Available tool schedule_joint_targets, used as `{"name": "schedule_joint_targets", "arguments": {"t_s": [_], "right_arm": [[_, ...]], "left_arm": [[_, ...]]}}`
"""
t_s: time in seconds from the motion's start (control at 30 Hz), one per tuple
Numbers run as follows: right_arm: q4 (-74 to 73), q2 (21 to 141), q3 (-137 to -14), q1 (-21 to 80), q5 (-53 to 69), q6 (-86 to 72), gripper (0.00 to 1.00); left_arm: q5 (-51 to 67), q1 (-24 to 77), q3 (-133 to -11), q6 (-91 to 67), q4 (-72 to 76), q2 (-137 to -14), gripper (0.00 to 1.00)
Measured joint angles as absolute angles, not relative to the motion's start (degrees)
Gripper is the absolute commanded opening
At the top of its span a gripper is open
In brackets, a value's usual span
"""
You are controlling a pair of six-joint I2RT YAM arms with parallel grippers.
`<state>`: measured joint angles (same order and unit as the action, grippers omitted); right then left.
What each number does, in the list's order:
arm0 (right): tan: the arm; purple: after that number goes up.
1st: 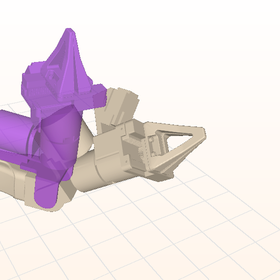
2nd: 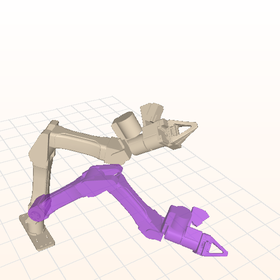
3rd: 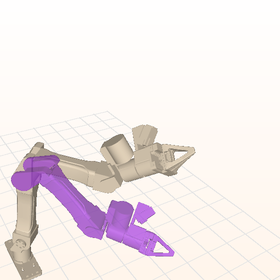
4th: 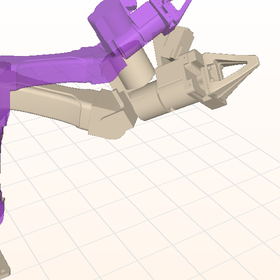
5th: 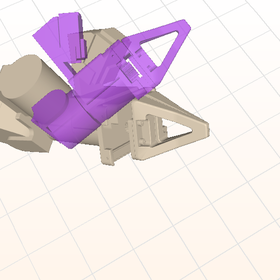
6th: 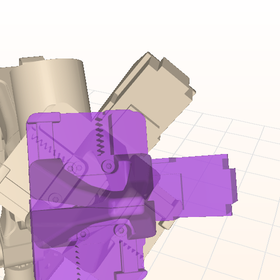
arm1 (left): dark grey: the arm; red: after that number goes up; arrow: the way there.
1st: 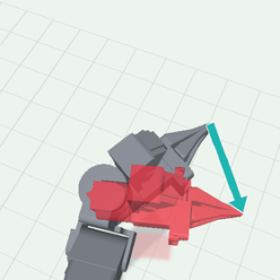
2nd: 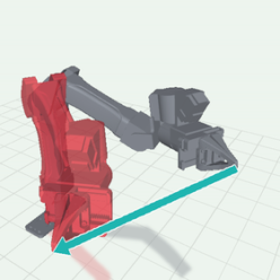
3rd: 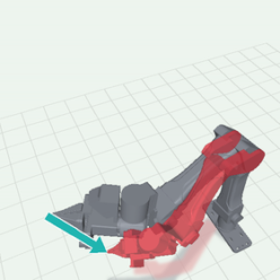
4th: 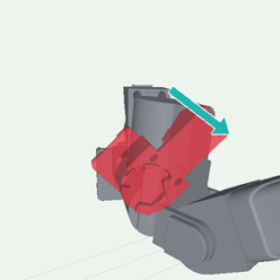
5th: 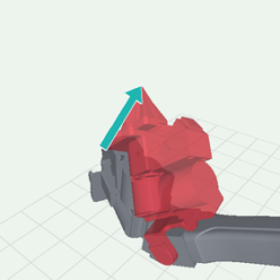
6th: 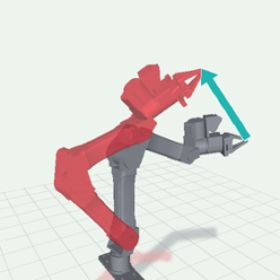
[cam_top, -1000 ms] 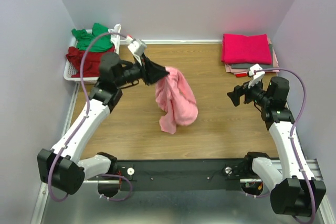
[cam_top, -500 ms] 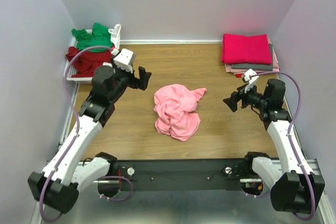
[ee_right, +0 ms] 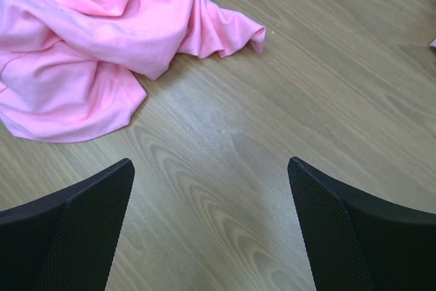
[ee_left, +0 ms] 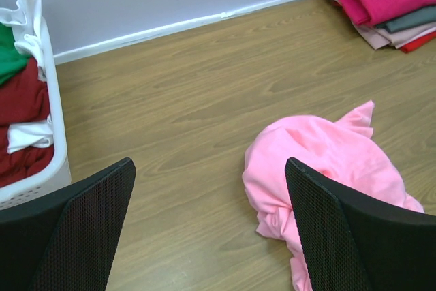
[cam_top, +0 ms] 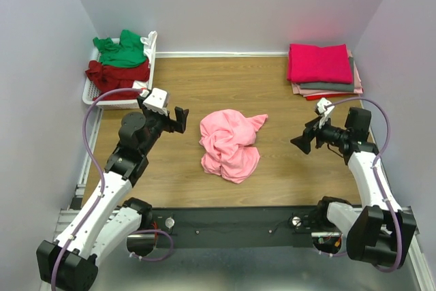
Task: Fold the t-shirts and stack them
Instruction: Flatten the tshirt out
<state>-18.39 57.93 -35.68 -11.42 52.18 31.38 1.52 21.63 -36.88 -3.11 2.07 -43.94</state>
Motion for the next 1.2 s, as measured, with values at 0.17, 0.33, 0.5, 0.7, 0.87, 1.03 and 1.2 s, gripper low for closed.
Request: {"name": "schedule_joint_targets", "arguments": {"t_s": [0.17, 0.33, 0.5, 0.7, 0.87, 1.03, 1.2], "right_arm": [[-20.18, 58.63, -35.48, -13.47, 54.46, 33.36, 1.00], [-20.62, 58.67, -35.48, -13.80, 55.42, 33.56, 1.00], [-20.71, 58.59, -35.48, -13.91, 56.64, 33.52, 1.00], [-20.73, 59.02, -35.57, -13.91, 58.22, 32.21, 1.00], [-21.43, 65.49, -38.92, -12.60, 58.76, 28.32, 1.00], [-23.97, 77.43, -47.68, -1.23, 56.66, 24.95, 0.98], [-24.86, 89.93, -59.20, 6.13, 56.14, 19.29, 0.84]], "left_arm": [[2.24, 21.63, -37.30, -3.36, 3.09, -45.91, 0.98], [2.66, 21.63, -37.30, -3.51, 3.18, -46.61, 0.98], [3.44, 21.61, -37.30, -3.49, 3.44, -47.35, 0.98], [6.79, 21.52, -37.30, -3.44, 4.08, -47.92, 0.98], [11.77, 21.50, -37.26, -3.51, 6.55, -50.39, 0.97], [15.35, 21.17, -37.30, -5.65, 6.59, -56.90, 0.93], [17.72, 20.32, -38.24, -11.00, 6.52, -64.53, 0.89]]}}
